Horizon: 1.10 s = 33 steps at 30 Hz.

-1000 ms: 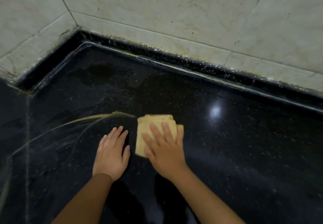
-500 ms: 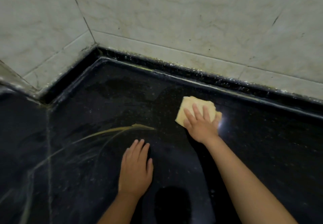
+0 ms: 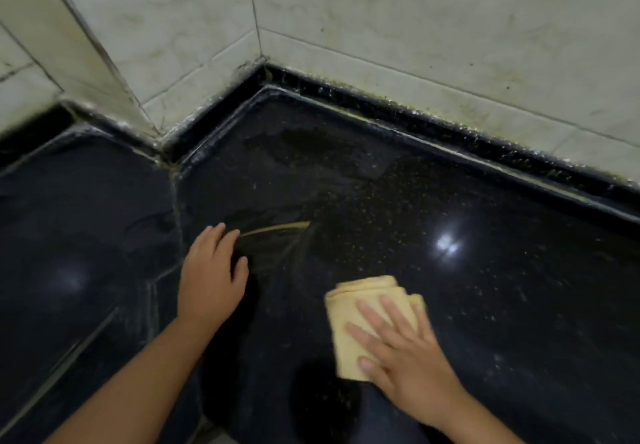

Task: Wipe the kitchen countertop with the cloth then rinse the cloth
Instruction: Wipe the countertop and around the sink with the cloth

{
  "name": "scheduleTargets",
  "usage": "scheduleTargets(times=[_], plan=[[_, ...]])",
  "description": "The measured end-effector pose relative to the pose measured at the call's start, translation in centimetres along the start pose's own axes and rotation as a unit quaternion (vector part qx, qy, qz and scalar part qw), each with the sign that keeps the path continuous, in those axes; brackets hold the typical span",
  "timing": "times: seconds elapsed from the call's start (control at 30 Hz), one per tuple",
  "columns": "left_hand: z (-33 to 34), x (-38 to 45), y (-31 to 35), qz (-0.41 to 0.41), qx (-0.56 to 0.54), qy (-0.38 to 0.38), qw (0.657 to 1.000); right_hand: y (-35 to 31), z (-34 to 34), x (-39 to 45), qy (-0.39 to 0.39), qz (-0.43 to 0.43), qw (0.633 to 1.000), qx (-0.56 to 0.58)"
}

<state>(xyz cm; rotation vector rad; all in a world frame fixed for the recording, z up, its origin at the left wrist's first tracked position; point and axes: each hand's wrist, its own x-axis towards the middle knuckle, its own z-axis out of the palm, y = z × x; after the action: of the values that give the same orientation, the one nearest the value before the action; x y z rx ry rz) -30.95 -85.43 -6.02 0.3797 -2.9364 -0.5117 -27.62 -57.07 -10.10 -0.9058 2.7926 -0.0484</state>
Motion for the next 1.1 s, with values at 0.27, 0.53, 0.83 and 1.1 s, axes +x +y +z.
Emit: scheduleTargets(times=[0.27, 0.53, 0.83, 1.1], plan=[[1.3, -7.1, -2.6, 0.033, 0.071, -0.046, 0.996, 4.4, -6.1, 9.6, -0.058, 0.356, 0.927, 0.105], [1.8, -7.9, -3.8, 0.021, 0.082, -0.064, 0.994, -9.4, -3.1, 13.4, -0.029, 0.090, 0.994, 0.059], [1.4, -7.9, -3.1, 0.017, 0.062, -0.060, 0.996, -1.2, -1.4, -3.3, -0.025, 0.226, 0.974, 0.018], [1.6, -7.4, -3.5, 0.012, 0.067, -0.057, 0.996, -2.9, -5.7, 12.8, -0.079, 0.342, 0.931, 0.097]])
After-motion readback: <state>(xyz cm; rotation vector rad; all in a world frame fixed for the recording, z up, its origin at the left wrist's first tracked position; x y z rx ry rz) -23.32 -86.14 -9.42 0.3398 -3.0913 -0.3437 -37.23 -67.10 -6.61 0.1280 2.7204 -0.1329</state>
